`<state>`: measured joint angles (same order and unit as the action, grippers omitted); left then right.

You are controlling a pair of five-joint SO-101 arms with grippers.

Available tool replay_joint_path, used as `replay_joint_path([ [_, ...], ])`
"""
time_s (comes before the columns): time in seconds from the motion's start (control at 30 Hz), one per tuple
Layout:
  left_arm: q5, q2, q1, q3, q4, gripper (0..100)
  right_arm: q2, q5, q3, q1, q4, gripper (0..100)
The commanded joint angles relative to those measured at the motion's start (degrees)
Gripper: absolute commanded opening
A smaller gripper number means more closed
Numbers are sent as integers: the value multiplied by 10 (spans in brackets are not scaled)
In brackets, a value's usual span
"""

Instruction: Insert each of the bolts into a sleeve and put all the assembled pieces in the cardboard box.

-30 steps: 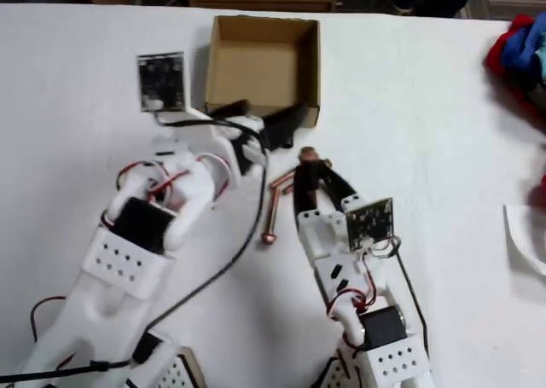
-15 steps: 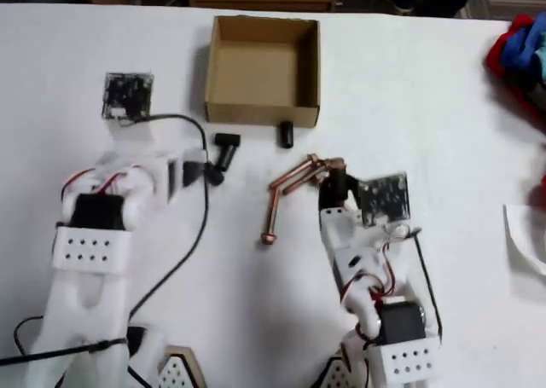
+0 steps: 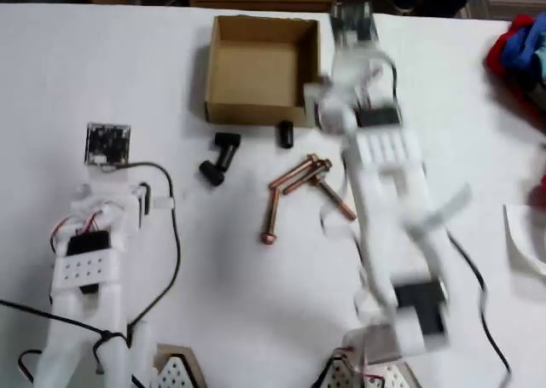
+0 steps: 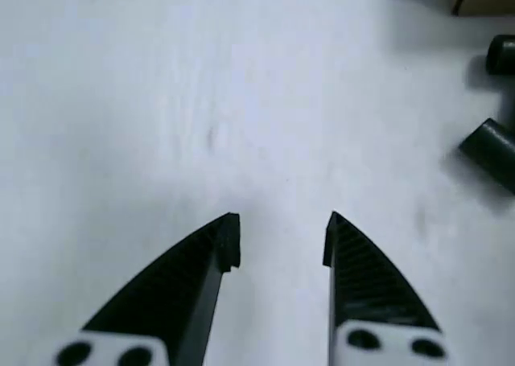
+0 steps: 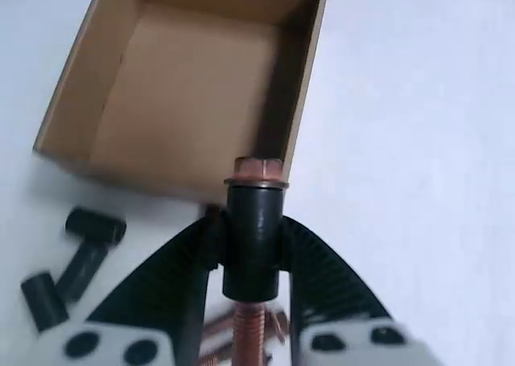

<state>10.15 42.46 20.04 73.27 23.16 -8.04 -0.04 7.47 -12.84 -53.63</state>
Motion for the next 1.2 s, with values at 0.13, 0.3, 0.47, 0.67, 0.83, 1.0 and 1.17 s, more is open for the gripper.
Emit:
replay_joint_path([
  [0.13, -26, 2, 4, 17, -50, 181, -407, -24, 636, 1, -71, 20],
  [0.3, -24, 1, 4, 19, -47, 181, -580, -24, 830, -17, -61, 20],
  [0.47, -23, 1, 4, 31, -70, 181, -663, -24, 865, -22, -2, 20],
  [0.67, -23, 4, 5, 44, -91, 181, -692, -24, 864, -20, 0, 20],
  [0.83, -23, 4, 5, 43, -91, 181, -713, -24, 864, -19, 0, 20],
  [1.0, -23, 4, 5, 43, -91, 181, -735, -25, 864, -19, 0, 20],
  [1.17, -23, 4, 5, 43, -91, 181, -741, -24, 864, -19, -4, 22],
])
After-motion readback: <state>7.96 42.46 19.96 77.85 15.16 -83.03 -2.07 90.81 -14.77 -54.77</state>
